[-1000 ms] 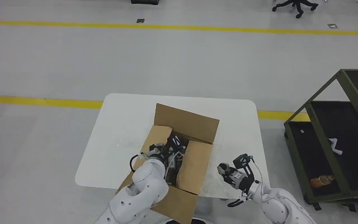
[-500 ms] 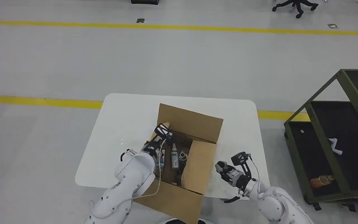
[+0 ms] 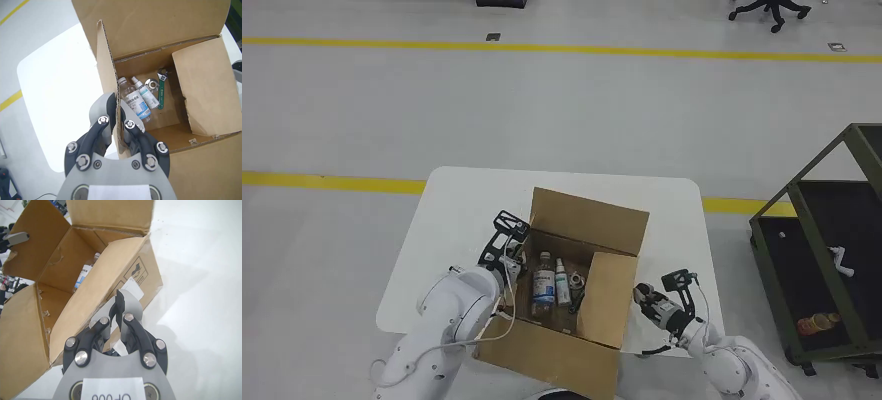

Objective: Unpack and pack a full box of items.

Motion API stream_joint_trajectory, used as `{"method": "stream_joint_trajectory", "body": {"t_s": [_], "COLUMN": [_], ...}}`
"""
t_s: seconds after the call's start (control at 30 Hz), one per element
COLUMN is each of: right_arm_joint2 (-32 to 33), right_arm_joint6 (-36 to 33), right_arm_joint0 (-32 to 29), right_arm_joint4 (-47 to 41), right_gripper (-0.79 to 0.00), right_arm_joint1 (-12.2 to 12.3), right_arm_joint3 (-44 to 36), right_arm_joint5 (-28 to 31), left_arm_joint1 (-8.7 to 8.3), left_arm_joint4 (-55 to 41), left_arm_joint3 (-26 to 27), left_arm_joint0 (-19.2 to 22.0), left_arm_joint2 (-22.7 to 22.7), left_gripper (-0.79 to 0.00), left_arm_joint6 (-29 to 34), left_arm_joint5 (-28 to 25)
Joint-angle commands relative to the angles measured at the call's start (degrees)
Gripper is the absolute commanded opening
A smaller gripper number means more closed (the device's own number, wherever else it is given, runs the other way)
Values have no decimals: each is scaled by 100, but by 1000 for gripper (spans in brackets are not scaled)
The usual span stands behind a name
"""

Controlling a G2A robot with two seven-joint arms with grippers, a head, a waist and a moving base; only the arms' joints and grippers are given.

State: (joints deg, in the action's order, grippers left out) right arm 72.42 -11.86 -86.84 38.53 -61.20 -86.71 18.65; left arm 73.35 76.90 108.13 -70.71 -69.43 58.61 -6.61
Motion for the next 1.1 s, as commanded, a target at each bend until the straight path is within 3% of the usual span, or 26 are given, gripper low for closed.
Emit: {"method": "stream_joint_trajectory", "body": {"t_s": [0.0,0.27,0.53,0.63,0.67,0.7,0.73,0.77,1.07], "right_arm_joint2": [23,-11,-392,-520,-556,-589,-613,-634,-701], "right_arm_joint6": [110,740,988,1043,1057,1075,1094,1114,1086], "right_arm_joint0": [-16,34,349,524,582,640,692,743,1131], "right_arm_joint4": [-55,-433,-754,-710,-689,-652,-653,-658,-623], "right_gripper": [-785,-785,-785,-785,-785,-785,-785,-785,-785], "right_arm_joint1": [-16,-134,-286,-337,-352,-365,-380,-394,-475], "right_arm_joint3": [6,147,671,844,900,955,1009,1054,1453], "right_arm_joint5": [-206,-923,-729,-678,-657,-631,-621,-601,-412], "left_arm_joint1": [-1,-9,-37,-53,-61,-68,-74,-83,-163], "left_arm_joint4": [-146,-887,-1413,-1533,-1506,-1485,-1471,-1416,-728], "left_arm_joint3": [46,-27,-118,-170,-176,-181,-179,-178,-140], "left_arm_joint0": [-46,-134,-220,-249,-250,-253,-253,-250,-252], "left_arm_joint2": [-57,-310,-559,-658,-674,-690,-702,-714,-853], "left_gripper": [-785,-785,-785,-720,-557,-459,-46,0,0], "left_arm_joint6": [2,-26,-47,-69,-63,-59,-57,-49,-55], "left_arm_joint5": [39,104,138,156,129,128,122,108,27]}}
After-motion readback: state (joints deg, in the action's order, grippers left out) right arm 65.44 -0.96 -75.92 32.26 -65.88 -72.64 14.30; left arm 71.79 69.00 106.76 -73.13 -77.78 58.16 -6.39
